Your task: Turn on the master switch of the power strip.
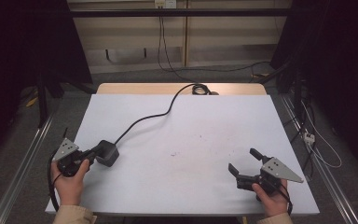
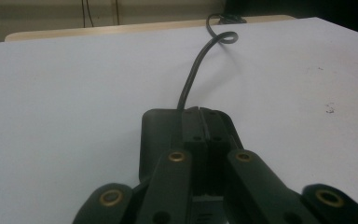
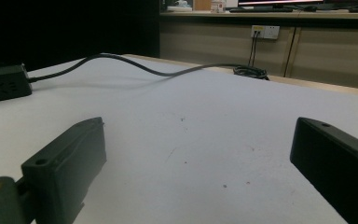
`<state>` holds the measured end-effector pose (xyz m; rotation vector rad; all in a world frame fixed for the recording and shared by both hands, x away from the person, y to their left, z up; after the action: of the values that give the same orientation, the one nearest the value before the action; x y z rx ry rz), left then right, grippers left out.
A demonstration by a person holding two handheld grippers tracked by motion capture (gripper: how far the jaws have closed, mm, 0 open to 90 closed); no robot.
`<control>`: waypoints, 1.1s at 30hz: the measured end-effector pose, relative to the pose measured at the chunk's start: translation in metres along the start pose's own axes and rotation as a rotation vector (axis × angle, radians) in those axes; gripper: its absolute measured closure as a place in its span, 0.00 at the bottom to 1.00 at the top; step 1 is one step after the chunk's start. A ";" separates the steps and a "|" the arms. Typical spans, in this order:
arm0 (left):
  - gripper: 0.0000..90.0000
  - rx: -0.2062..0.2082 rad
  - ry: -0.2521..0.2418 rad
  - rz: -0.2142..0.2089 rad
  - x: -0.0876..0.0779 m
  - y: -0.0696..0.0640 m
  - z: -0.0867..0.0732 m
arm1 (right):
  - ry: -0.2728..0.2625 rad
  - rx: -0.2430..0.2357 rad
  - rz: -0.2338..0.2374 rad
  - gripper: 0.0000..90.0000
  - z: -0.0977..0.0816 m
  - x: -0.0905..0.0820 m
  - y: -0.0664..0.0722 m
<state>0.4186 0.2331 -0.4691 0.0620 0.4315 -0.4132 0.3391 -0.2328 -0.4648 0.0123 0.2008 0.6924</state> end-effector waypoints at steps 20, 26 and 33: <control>1.00 -0.012 0.001 0.003 0.001 -0.001 -0.001 | 0.001 -0.003 -0.001 0.04 0.000 -0.001 0.000; 1.00 0.003 0.002 0.011 0.002 -0.001 -0.002 | 0.001 -0.003 -0.001 0.04 0.000 -0.001 0.000; 1.00 -0.002 0.001 0.012 0.003 -0.001 -0.002 | 0.003 -0.004 -0.001 0.04 0.000 -0.001 0.000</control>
<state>0.4195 0.2312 -0.4718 0.0628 0.4326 -0.4012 0.3386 -0.2336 -0.4651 0.0072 0.2025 0.6915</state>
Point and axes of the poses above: each handheld gripper's, and its own axes: x roughly forward along the jaws, z roughly out of its top, y roughly to its left, the point moved 9 cm from there along x, roughly forward along the jaws, and after that the axes turned 12 degrees about z, right-handed, at the moved point
